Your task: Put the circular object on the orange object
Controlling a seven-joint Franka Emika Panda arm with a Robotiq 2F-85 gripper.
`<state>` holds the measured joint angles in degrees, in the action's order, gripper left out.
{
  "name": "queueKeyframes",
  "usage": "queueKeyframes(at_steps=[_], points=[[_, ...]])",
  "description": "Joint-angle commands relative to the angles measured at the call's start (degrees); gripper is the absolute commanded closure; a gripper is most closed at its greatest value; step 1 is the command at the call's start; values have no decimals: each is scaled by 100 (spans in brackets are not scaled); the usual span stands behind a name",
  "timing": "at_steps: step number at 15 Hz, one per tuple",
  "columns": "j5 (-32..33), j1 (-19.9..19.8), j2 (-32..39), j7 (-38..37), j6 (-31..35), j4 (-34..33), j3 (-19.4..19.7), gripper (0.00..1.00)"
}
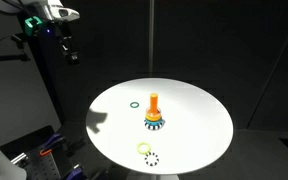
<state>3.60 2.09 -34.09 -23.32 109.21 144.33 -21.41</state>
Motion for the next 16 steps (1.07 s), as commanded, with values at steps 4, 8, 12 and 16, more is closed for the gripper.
queueKeyframes(at_steps=[4,8,12,16], points=[[95,175,41,-87,-16,-11,150,0],[78,158,80,-120,19,-89,182,0],[57,94,350,-187,72,-331,218,0],[51,63,822,-298,202,-695,254,0]])
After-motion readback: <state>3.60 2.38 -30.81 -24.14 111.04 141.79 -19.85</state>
